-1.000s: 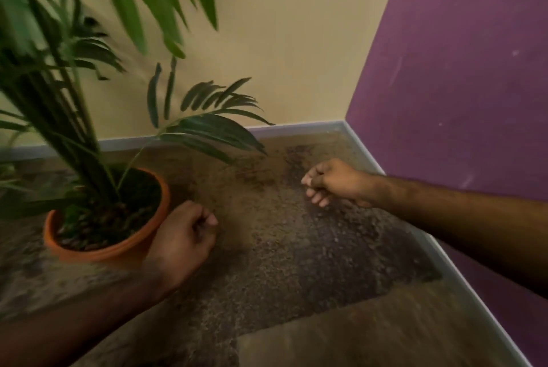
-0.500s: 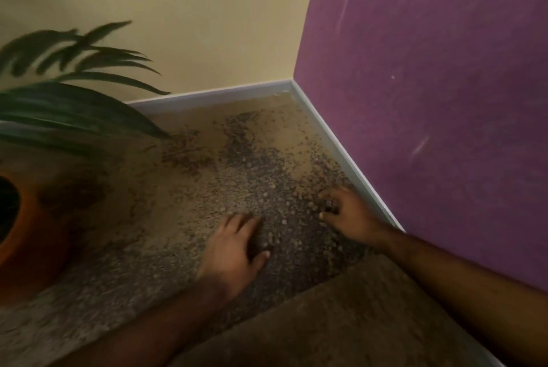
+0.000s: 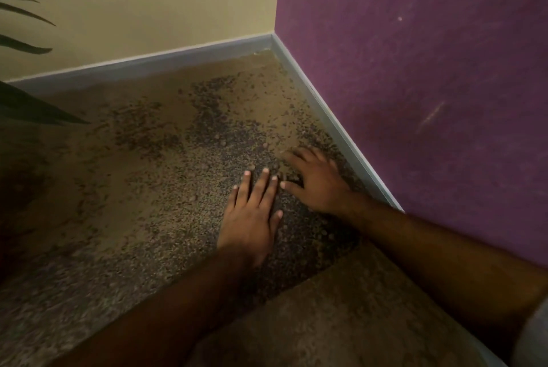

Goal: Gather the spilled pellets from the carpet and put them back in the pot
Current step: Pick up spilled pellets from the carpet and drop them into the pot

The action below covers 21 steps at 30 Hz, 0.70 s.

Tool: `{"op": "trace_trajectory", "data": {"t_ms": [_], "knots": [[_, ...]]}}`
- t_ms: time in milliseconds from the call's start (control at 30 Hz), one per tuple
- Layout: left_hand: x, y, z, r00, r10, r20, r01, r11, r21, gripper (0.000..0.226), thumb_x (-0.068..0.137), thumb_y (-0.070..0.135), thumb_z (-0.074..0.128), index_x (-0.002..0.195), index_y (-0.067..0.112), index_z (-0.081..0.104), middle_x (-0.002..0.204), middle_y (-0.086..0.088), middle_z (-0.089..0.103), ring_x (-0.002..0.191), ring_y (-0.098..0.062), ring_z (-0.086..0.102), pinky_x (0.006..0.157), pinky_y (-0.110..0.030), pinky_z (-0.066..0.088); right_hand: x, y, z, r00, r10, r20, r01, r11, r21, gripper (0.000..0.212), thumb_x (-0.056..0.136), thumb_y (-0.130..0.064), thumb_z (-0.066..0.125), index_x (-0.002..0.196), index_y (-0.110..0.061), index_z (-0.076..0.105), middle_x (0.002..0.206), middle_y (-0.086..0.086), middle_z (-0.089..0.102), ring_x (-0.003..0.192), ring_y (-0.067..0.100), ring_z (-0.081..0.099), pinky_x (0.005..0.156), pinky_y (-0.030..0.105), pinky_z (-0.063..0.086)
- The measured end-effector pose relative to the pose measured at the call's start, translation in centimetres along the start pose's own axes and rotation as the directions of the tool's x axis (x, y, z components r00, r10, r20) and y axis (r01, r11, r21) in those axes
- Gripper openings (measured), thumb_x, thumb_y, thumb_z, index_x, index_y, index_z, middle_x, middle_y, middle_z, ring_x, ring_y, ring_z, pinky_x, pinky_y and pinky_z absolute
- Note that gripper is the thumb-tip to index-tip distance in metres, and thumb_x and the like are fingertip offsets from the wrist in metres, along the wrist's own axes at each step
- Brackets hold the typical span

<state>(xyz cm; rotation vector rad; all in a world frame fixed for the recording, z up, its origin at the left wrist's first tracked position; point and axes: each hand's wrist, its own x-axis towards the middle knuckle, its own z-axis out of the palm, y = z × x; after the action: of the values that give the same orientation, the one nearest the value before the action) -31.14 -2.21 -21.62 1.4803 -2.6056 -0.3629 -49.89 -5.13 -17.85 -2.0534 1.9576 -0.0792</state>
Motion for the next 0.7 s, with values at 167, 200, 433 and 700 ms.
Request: {"op": "trace_trajectory", "data": {"t_ms": [167, 200, 433, 700], "knots": [[4.0, 0.3, -0.8, 0.999, 0.02, 0.027, -0.021, 0.999, 0.031, 0.063, 0.097, 0.051, 0.021, 0.152, 0.026, 0.003, 0.162, 0.004, -0.006, 0.148, -0.026, -0.014, 0.119, -0.046, 0.003, -1.7, 0.8, 0.6, 0.993, -0.094, -0.071, 0.086, 0.991, -0.107, 0.043, 0.091, -0.033, 0.048, 0.133, -0.025, 0.046, 0.142, 0.007, 0.041, 0.128, 0.03, 0.037, 0.099, 0.049, 0.041], [4.7, 0.5, -0.9, 0.998, 0.038, 0.045, -0.04, 0.999, 0.033, 0.064, 0.096, 0.053, 0.021, 0.152, 0.027, 0.003, 0.162, 0.003, -0.006, 0.147, -0.027, -0.015, 0.119, -0.047, 0.002, -2.4, 1.1, 0.9, 0.992, -0.103, -0.076, 0.094, 0.989, -0.11, 0.039, 0.092, -0.031, 0.046, 0.13, -0.022, 0.049, 0.139, 0.009, 0.044, 0.124, 0.03, 0.04, 0.097, 0.046, 0.042], [5.9, 0.4, -1.1, 0.978, 0.126, 0.167, -0.136, 0.99, 0.047, 0.06, 0.091, 0.057, 0.036, 0.145, 0.031, 0.028, 0.156, -0.004, 0.025, 0.143, -0.03, 0.02, 0.116, -0.047, 0.016, -5.7, 2.1, 1.4, 0.985, -0.161, -0.063, 0.161, 0.987, -0.007, 0.021, 0.095, -0.028, 0.043, 0.11, -0.017, 0.053, 0.113, 0.005, 0.049, 0.099, 0.023, 0.043, 0.082, 0.042, 0.045], [0.9, -0.9, -0.9, 0.967, 0.256, -0.015, -0.252, 0.959, 0.127, 0.041, 0.09, 0.051, 0.04, 0.121, 0.025, 0.049, 0.12, -0.003, 0.051, 0.104, -0.024, 0.048, 0.082, -0.04, 0.045, -7.2, 2.0, 3.0, 0.982, -0.151, -0.117, 0.137, 0.983, -0.122, 0.04, 0.091, -0.055, 0.041, 0.112, -0.021, 0.048, 0.114, 0.003, 0.048, 0.098, 0.022, 0.046, 0.078, 0.036, 0.044]]}}
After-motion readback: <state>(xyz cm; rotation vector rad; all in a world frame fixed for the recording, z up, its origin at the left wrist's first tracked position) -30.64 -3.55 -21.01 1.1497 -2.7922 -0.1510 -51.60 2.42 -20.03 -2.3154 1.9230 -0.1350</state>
